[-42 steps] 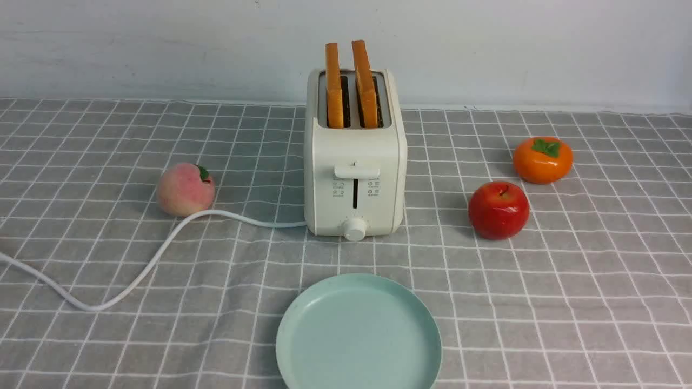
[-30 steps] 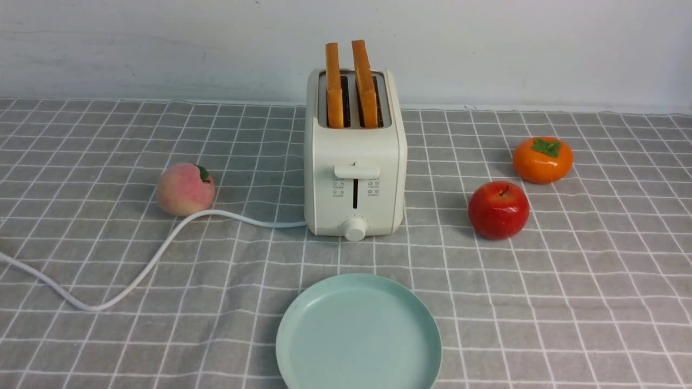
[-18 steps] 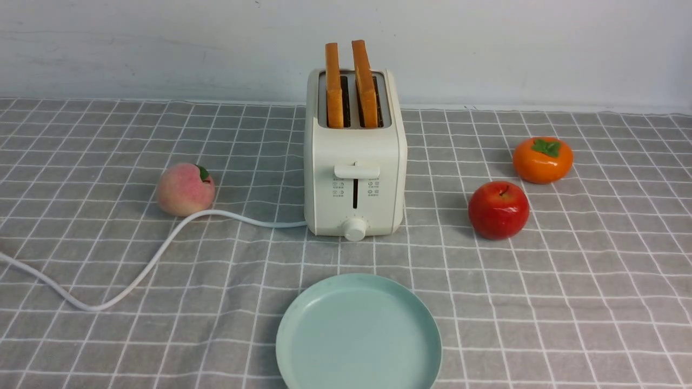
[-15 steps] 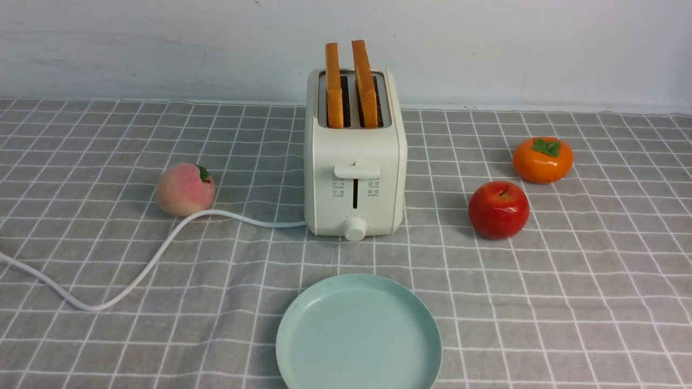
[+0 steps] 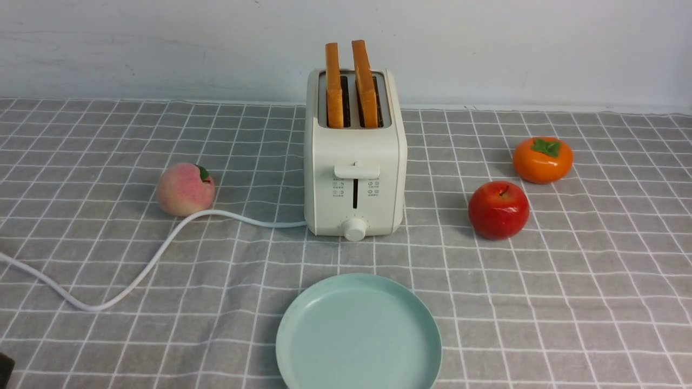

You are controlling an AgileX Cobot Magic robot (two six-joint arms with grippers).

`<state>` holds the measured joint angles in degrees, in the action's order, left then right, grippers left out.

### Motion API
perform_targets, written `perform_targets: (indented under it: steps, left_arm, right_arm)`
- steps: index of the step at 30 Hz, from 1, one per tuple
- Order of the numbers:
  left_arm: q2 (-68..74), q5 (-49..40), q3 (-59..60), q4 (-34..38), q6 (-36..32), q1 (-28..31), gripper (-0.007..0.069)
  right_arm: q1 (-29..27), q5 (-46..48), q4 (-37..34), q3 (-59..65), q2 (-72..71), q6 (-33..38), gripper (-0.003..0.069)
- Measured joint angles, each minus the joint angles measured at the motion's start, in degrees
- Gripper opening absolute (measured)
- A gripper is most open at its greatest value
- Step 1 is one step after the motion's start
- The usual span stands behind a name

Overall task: Take toasted bread from bread machine on grey coffee table place on plate.
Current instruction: 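Reach for a toast slice standing in the toaster with the left gripper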

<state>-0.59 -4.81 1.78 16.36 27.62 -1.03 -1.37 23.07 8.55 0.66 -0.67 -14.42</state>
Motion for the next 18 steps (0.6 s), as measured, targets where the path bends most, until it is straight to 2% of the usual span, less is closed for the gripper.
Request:
perform_targets:
  steps: [6, 11, 13, 14, 18]
  left_arm:
    - [0.0, 4.8, 0.0, 0.2, 0.0, 0.0, 0.0207]
    - [0.0, 10.4, 0.0, 0.3, 0.2, 0.0, 0.0087]
    - [0.0, 15.0, 0.0, 0.4, 1.3, 0.0, 0.0004]
    - [0.0, 15.0, 0.0, 0.4, 1.5, 0.0, -0.0002]
    - [0.0, 25.4, 0.0, 0.4, 7.8, 0.0, -0.0014]
  right_arm:
    - [0.0, 0.0, 0.0, 0.0, 0.0, 0.0, 0.024]
    - [0.0, -2.7, -1.6, 0.4, 0.0, -0.1, 0.024]
    - [0.0, -8.6, -6.0, 0.8, 0.0, -0.1, 0.024]
    - [0.0, -8.6, -6.0, 0.8, 0.0, -0.1, 0.024]
    - [0.0, -21.5, -15.9, 0.8, 0.0, -1.8, 0.024]
